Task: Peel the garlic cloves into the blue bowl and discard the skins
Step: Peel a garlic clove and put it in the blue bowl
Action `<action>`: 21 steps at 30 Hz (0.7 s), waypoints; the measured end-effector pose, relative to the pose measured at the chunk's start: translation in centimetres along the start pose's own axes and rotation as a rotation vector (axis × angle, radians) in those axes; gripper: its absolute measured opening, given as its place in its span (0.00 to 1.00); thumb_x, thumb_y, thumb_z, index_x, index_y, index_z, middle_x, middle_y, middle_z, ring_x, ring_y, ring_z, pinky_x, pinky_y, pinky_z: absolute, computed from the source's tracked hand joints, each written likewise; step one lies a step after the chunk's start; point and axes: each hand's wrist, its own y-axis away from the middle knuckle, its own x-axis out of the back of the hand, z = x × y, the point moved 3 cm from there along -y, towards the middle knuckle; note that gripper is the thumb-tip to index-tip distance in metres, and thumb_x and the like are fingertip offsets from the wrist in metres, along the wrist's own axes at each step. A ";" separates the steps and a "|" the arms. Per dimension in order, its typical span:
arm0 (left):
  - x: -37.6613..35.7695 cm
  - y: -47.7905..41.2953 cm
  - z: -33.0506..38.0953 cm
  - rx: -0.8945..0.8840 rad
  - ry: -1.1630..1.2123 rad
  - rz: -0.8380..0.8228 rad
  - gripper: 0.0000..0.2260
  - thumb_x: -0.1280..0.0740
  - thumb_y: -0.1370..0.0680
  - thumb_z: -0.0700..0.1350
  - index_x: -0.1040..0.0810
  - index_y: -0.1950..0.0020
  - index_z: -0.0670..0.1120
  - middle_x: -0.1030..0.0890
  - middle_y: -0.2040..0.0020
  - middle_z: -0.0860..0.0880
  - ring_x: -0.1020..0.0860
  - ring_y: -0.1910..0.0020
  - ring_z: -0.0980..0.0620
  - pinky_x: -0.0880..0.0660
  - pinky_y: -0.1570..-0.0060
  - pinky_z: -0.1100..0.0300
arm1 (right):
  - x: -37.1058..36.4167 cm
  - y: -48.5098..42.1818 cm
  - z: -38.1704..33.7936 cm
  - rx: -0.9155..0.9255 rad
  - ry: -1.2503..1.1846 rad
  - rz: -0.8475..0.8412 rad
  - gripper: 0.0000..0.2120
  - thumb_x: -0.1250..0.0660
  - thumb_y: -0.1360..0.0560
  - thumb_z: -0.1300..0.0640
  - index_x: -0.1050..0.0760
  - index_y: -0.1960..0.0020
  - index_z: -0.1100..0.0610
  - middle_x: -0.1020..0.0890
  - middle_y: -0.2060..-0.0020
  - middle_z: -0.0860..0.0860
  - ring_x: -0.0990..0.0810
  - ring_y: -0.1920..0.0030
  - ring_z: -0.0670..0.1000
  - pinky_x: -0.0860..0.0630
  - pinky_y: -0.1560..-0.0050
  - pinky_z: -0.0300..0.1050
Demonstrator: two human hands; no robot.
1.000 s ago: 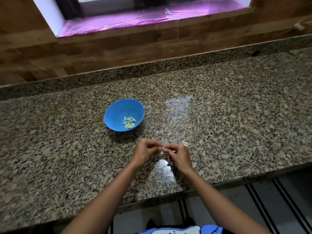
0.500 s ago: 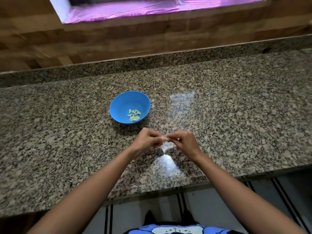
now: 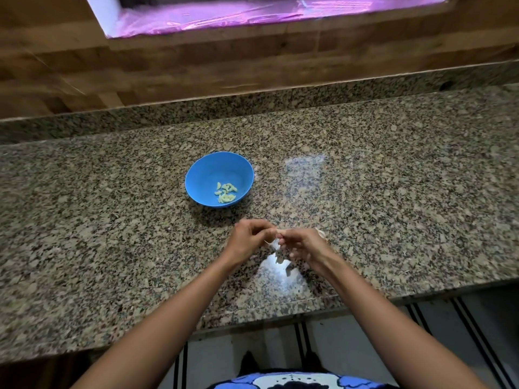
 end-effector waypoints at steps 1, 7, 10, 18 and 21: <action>-0.1 -0.1 -0.1 -0.009 -0.073 0.025 0.04 0.33 0.23 0.40 0.18 0.55 0.44 0.19 0.65 0.50 0.25 0.68 0.58 0.28 0.67 0.66 | 0.0 0.0 0.0 0.014 0.019 0.018 0.10 0.39 0.24 0.64 0.23 0.50 0.69 0.20 0.67 0.53 0.24 0.69 0.46 0.29 0.74 0.35; -0.8 0.4 -0.4 -0.102 -0.386 0.097 0.10 0.39 0.19 0.43 0.25 0.60 0.44 0.27 0.69 0.52 0.33 0.71 0.58 0.38 0.72 0.68 | 0.7 0.4 -0.2 0.077 0.086 0.082 0.07 0.38 0.24 0.65 0.21 0.55 0.65 0.20 0.68 0.54 0.24 0.72 0.47 0.30 0.75 0.36; -0.9 0.8 -1.6 -0.020 -0.349 0.068 0.13 0.38 0.20 0.48 0.25 0.63 0.46 0.27 0.69 0.53 0.33 0.72 0.58 0.38 0.71 0.67 | 1.3 0.6 0.1 0.097 0.247 0.093 0.06 0.34 0.25 0.63 0.20 0.56 0.65 0.19 0.68 0.55 0.24 0.73 0.47 0.29 0.75 0.36; -1.6 1.4 -2.0 0.074 -0.100 0.077 0.07 0.28 0.27 0.42 0.16 0.50 0.45 0.16 0.54 0.54 0.19 0.55 0.58 0.22 0.52 0.66 | 0.6 0.6 1.1 0.146 0.491 0.014 0.06 0.34 0.25 0.60 0.20 0.54 0.61 0.19 0.65 0.57 0.23 0.68 0.50 0.27 0.71 0.37; -1.6 1.3 -2.0 0.079 0.003 0.066 0.05 0.29 0.27 0.38 0.17 0.52 0.44 0.16 0.58 0.51 0.19 0.59 0.57 0.23 0.58 0.66 | 0.5 0.8 1.0 0.139 0.417 -0.032 0.07 0.35 0.24 0.62 0.21 0.51 0.65 0.21 0.67 0.55 0.24 0.69 0.48 0.29 0.73 0.34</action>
